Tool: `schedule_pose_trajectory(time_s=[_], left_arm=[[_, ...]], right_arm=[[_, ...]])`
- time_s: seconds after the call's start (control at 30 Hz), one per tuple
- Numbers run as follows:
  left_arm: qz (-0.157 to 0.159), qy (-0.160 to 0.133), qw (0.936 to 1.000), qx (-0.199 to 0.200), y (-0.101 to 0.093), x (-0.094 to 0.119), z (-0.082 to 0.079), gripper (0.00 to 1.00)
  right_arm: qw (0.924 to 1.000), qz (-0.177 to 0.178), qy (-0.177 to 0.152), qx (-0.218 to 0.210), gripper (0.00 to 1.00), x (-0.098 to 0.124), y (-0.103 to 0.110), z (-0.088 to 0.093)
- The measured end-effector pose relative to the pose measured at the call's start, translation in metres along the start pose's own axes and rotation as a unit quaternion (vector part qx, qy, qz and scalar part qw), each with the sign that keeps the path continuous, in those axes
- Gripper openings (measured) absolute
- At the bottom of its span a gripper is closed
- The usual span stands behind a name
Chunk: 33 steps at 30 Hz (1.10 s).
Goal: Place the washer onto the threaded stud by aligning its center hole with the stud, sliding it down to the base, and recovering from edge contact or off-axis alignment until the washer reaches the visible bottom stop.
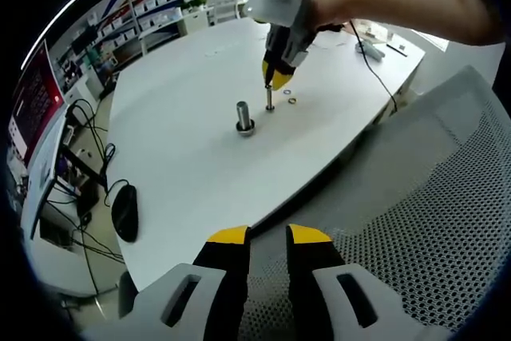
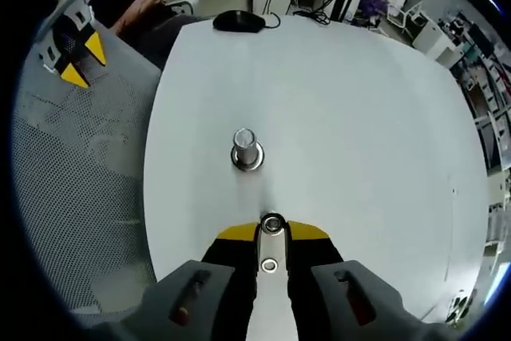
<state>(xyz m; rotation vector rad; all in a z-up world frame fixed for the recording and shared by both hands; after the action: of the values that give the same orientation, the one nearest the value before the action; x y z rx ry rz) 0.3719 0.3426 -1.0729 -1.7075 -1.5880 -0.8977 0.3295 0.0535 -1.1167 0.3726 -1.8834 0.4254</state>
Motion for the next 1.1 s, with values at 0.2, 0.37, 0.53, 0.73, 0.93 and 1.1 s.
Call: schedule_pose_trajectory(time_s=[0.2, 0.37, 0.53, 0.73, 0.93, 1.1], left_arm=[[0.000, 0.000, 1.0000, 0.000, 0.000, 0.000, 0.000, 0.16], [0.000, 0.000, 1.0000, 0.001, 0.000, 0.000, 0.000, 0.16], [0.001, 0.001, 1.0000, 0.002, 0.000, 0.000, 0.000, 0.16], [0.001, 0.001, 1.0000, 0.002, 0.000, 0.000, 0.000, 0.16], [0.001, 0.001, 1.0000, 0.002, 0.000, 0.000, 0.000, 0.16], [0.002, 0.001, 1.0000, 0.002, 0.000, 0.000, 0.000, 0.15]], right_arm=[[1.0000, -0.004, 0.006, 0.001, 0.14, -0.005, 0.000, 0.001], [0.9999, -0.007, 0.014, 0.002, 0.14, -0.012, 0.002, 0.002], [0.9997, -0.011, 0.021, 0.001, 0.14, -0.023, -0.001, 0.004], [0.9994, -0.015, 0.032, 0.008, 0.14, -0.035, 0.003, 0.007], [0.9992, -0.015, 0.037, 0.006, 0.14, -0.043, 0.004, 0.010], [0.9991, -0.018, 0.039, 0.005, 0.14, -0.045, 0.005, 0.010]])
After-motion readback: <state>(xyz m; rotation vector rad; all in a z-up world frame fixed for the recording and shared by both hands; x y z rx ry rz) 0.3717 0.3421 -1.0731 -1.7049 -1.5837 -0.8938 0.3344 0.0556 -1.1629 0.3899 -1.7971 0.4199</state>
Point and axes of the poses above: the point that each gripper's makers call its tool centre point, and the gripper's own axes: x roughly backward along the fingers, y roughly to its left, z roughly out of its underside, the point moved 7 cm from there along x, roughly backward along the fingers, and after that the axes turned 2 degrees about z, right-handed, at the moved point
